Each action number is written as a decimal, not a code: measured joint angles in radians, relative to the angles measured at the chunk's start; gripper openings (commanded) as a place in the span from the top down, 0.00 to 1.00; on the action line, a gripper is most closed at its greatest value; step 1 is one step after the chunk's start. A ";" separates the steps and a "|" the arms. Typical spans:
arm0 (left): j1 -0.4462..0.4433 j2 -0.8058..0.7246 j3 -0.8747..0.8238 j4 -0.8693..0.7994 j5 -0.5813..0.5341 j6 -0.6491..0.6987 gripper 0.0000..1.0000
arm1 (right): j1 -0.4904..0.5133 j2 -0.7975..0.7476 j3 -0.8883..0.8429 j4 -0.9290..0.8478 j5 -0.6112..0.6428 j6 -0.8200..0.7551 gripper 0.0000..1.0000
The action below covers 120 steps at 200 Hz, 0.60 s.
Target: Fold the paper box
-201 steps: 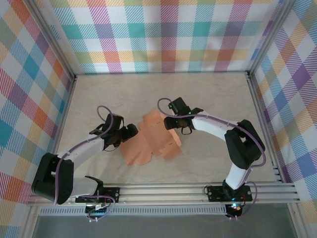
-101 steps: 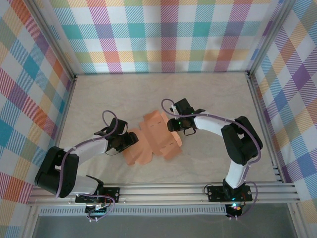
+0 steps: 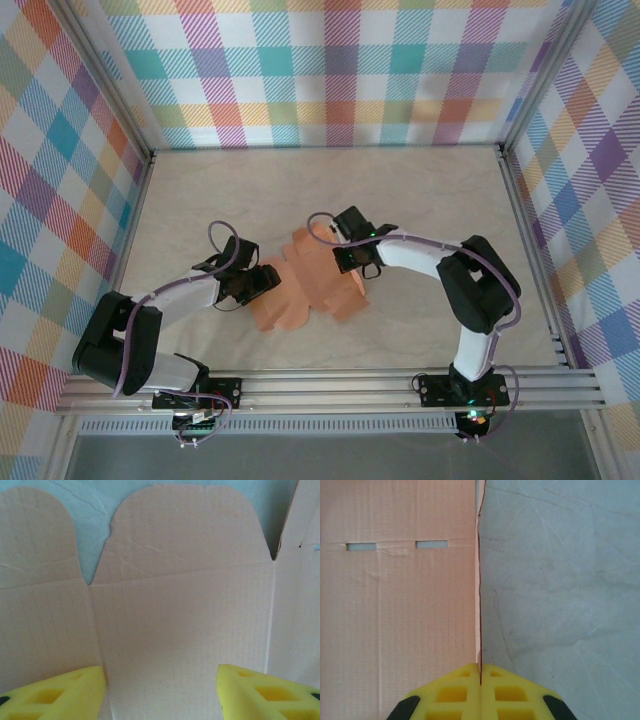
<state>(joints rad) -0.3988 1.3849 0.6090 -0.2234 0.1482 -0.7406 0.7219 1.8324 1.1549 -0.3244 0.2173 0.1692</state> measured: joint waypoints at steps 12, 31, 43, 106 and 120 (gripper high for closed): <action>0.000 0.001 0.002 0.000 0.000 0.000 0.38 | 0.042 0.024 0.035 -0.028 0.094 -0.002 1.00; 0.000 0.002 0.003 0.000 0.001 0.000 0.37 | 0.116 0.075 0.088 -0.074 0.247 0.002 1.00; 0.000 0.002 0.003 0.001 0.002 0.000 0.36 | 0.165 0.117 0.130 -0.113 0.348 0.010 1.00; 0.000 0.002 0.004 0.002 0.001 0.000 0.34 | 0.257 0.243 0.248 -0.224 0.595 0.078 1.00; 0.000 0.000 0.004 0.002 0.002 0.000 0.32 | 0.248 0.233 0.238 -0.214 0.579 0.079 1.00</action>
<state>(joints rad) -0.3988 1.3846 0.6132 -0.2214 0.1497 -0.7403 0.9695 2.0655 1.3926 -0.5385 0.7967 0.2481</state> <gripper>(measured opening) 0.658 0.044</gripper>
